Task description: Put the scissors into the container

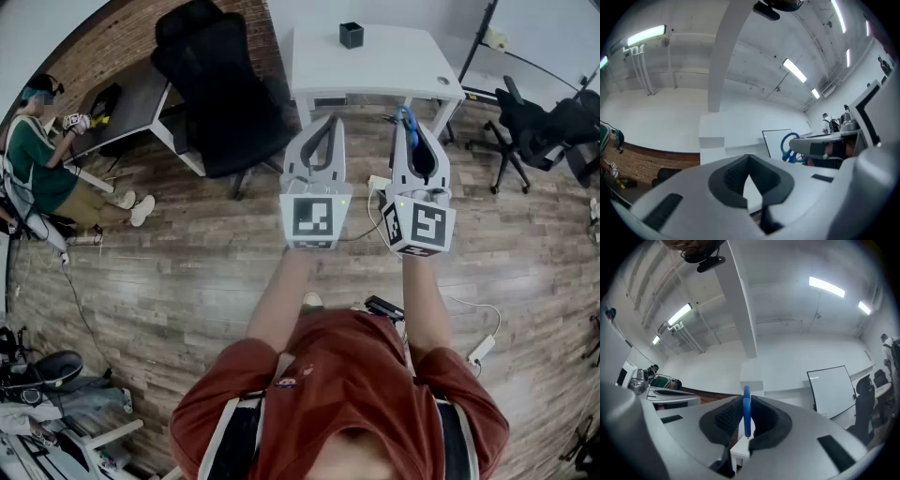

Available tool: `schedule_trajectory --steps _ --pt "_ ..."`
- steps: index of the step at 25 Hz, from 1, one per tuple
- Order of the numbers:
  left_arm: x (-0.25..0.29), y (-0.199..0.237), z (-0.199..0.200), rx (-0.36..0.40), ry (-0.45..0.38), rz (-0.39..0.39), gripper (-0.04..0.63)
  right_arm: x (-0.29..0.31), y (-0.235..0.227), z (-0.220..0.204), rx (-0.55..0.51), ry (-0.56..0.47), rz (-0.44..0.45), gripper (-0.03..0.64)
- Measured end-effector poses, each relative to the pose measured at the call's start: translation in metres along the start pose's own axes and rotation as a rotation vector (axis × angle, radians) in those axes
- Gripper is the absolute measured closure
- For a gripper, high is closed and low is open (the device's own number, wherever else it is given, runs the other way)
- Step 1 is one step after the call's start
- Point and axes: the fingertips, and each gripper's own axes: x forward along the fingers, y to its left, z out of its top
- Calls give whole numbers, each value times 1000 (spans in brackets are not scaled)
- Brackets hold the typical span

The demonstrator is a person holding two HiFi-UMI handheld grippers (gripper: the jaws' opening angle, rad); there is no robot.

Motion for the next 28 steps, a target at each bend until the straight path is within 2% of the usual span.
schedule_trajectory --steps 4,12,16,28 --pt "3 5 -4 28 9 -20 583 6 5 1 -25 -6 -14 561" --pt "15 23 -10 -3 -15 -17 583 29 17 -7 -32 -10 -15 561" --pt "19 38 -17 5 -11 -27 583 38 24 -13 -24 -13 -33 561" --pt "2 94 -35 -19 -9 -14 583 67 77 -30 0 0 -36 561"
